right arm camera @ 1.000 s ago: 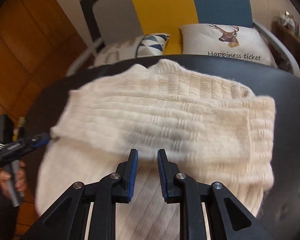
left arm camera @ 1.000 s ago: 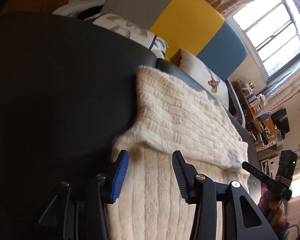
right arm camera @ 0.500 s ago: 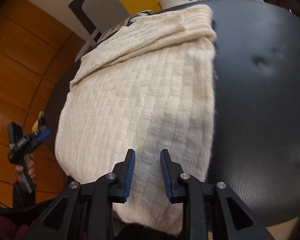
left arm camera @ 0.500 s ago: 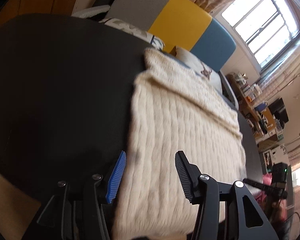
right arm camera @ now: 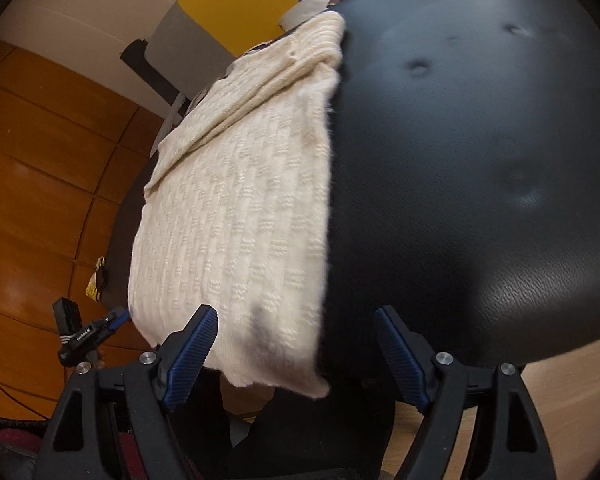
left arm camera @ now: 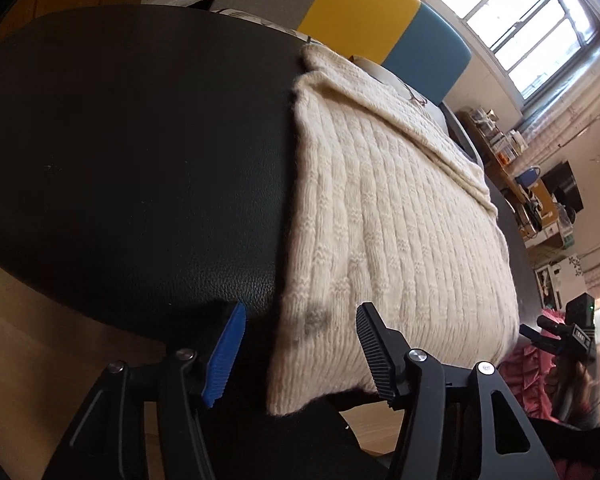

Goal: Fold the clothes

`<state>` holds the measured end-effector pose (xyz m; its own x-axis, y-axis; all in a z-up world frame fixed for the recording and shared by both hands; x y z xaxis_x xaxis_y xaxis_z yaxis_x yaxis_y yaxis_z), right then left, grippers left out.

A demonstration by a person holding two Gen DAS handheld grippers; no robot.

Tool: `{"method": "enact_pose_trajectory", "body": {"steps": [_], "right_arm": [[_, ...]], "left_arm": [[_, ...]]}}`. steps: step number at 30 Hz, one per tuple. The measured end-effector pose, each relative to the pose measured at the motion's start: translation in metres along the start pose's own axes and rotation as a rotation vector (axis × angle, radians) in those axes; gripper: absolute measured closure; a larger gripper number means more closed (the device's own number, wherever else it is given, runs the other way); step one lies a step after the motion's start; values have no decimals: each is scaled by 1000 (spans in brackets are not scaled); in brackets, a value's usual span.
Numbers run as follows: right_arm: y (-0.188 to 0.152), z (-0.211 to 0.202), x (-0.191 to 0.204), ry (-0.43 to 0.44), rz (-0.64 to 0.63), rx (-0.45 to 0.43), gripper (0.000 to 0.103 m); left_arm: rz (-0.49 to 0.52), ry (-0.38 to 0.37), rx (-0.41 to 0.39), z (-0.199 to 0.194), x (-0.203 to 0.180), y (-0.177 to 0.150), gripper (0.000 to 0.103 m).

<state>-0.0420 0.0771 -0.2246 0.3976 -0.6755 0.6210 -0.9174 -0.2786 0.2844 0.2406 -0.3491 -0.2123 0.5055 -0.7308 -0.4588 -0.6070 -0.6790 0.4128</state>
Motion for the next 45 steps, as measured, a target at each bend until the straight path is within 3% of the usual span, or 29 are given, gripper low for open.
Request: {"method": "enact_pose_trajectory", "body": {"steps": [7, 11, 14, 16, 23, 25, 26, 27, 31, 35, 39, 41, 45], "right_arm": [[-1, -5, -15, 91, 70, -42, 20], [-2, -2, -14, 140, 79, -49, 20], [-5, 6, -15, 291, 138, -18, 20], [-8, 20, -11, 347, 154, 36, 20], [-6, 27, -1, 358, 104, 13, 20], [-8, 28, 6, 275, 24, 29, 39], [-10, 29, 7, 230, -2, 40, 68], [-12, 33, 6, 231, 2, 53, 81], [-15, 44, 4, 242, 29, 77, 84], [-13, 49, 8, 232, 37, 96, 81], [-13, 48, 15, 273, 18, 111, 55], [-12, 48, 19, 264, -26, 107, 55], [-12, 48, 34, 165, -146, 110, 55]], "left_arm": [[65, -62, -73, 4, -7, -7, 27], [126, -28, -51, 10, -18, -5, 21], [123, -11, -31, 13, -21, -3, 18], [116, -6, -26, 12, -21, -2, 18], [67, -76, -26, 11, -17, -1, 18], [50, -102, -27, 10, -16, -2, 18], [49, -109, -19, 10, -16, -4, 18], [54, -105, -8, 10, -16, -6, 18], [102, -63, 16, 13, -18, -14, 18], [137, -74, 26, 16, -28, -13, 18], [172, -57, 33, 21, -37, -9, 17], [165, -64, 36, 22, -36, -9, 16], [134, -96, 38, 20, -32, -8, 16]]}}
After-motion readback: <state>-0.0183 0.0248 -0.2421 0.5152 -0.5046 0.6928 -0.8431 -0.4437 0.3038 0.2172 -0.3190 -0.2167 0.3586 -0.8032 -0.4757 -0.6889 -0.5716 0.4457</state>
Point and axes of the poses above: each gripper's, at about its wrist camera, not at the fingertips, and z roughly the way its jaws point, x to its left, y to its top, the point moved 4 cm from there along z, roughly the way its jaws point, and after that the axes turned 1 degree about -y, right-handed, at the moved point
